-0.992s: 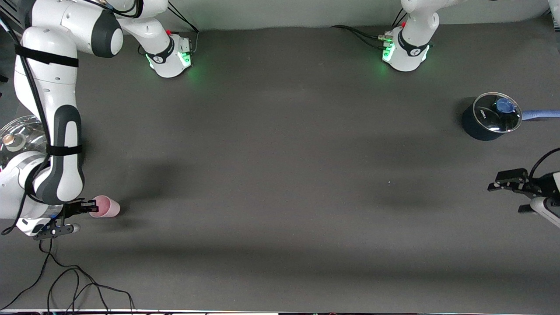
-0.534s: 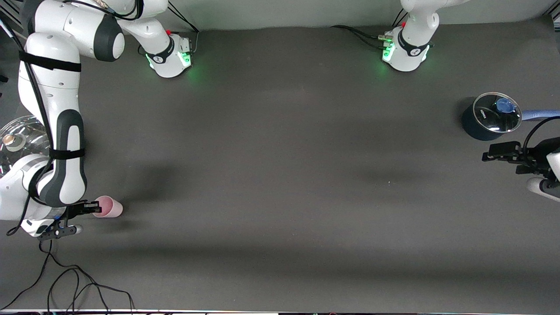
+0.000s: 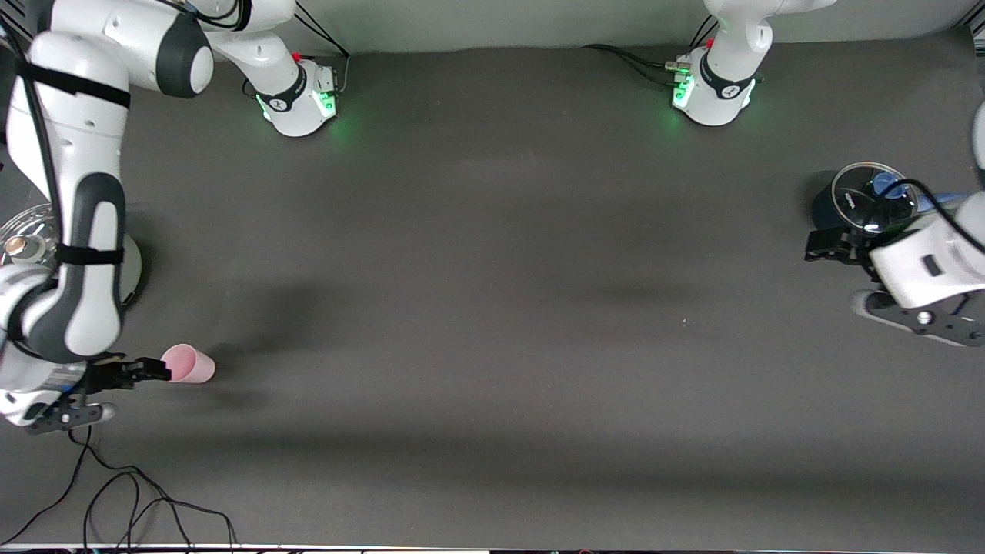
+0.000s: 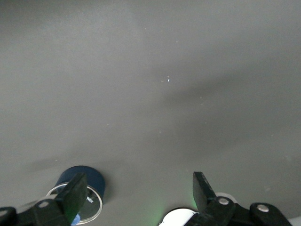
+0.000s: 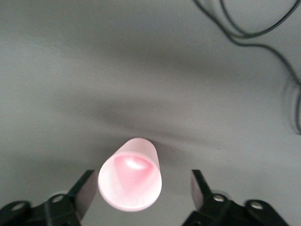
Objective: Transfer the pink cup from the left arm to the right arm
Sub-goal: 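Lower the cup onto the table and open the right gripper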
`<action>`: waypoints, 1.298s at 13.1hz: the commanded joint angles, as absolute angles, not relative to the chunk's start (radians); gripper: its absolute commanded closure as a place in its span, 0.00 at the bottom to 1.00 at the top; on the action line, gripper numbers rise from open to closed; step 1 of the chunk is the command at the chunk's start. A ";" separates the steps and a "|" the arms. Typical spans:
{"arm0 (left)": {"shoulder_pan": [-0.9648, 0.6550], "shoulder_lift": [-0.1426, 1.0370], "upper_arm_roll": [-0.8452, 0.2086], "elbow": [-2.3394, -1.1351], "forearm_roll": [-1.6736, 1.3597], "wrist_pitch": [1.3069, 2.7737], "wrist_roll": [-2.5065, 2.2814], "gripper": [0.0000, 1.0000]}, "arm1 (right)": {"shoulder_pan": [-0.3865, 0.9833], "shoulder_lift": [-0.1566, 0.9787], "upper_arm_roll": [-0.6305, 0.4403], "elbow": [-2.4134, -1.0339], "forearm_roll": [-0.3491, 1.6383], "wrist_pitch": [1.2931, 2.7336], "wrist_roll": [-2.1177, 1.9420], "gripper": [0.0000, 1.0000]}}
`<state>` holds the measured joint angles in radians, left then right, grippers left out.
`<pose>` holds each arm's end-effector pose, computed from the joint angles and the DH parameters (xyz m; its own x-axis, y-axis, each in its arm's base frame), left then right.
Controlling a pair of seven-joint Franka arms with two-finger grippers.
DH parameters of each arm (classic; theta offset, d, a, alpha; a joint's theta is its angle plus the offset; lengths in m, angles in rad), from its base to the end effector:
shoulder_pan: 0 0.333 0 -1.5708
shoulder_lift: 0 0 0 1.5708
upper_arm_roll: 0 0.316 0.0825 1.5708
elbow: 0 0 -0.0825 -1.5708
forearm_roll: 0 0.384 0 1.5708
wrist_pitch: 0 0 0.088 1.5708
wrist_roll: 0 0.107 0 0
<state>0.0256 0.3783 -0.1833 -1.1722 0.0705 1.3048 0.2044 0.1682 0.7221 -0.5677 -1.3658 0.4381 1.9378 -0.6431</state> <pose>0.6305 -0.0673 0.5641 0.9125 -0.3359 -0.2334 -0.3349 -0.9412 0.0452 0.7019 -0.1681 0.3332 0.9826 0.1854 -0.0068 0.1848 -0.9814 -0.0526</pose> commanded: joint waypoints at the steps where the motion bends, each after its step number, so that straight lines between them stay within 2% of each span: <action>1: 0.017 0.344 -0.163 -1.207 0.095 1.298 0.201 0.00 | 0.178 0.573 -0.566 -1.393 0.362 1.844 -0.600 0.00; 5: 0.011 0.258 -0.146 -1.319 0.094 1.350 0.198 0.00 | 0.247 0.399 -0.565 -1.399 0.229 1.672 -0.473 0.00; 7: -0.011 0.146 -0.103 -1.504 0.084 1.473 0.189 0.00 | 0.316 0.307 -0.563 -1.416 0.157 1.602 -0.373 0.00; 9: -0.014 0.066 -0.092 -1.636 0.084 1.547 0.103 0.00 | 0.348 0.212 -0.565 -1.483 0.146 1.597 -0.348 0.00; 11: -0.017 0.002 -0.092 -1.744 0.080 1.626 0.025 0.00 | 0.353 0.172 -0.565 -1.511 0.131 1.595 -0.348 0.00; 12: -0.029 -0.027 -0.091 -1.782 0.074 1.661 -0.006 0.00 | 0.354 0.163 -0.563 -1.512 0.121 1.597 -0.342 0.00; 14: -0.054 -0.044 -0.058 -1.778 0.039 1.670 -0.018 0.00 | 0.351 0.146 -0.548 -1.520 0.111 1.597 -0.293 0.00; 15: -0.075 -0.069 -0.043 -1.778 0.008 1.671 -0.020 0.00 | 0.329 0.123 -0.496 -1.535 0.091 1.603 -0.257 0.00; 17: -0.089 -0.100 -0.035 -1.781 -0.012 1.614 -0.026 0.00 | 0.185 0.088 -0.315 -1.549 0.042 1.605 -0.204 0.00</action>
<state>-0.0519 -0.0335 -0.0652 -1.7346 0.0079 1.6377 0.0017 0.2836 0.1545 -0.4597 -1.5020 0.0969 1.5885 -0.2722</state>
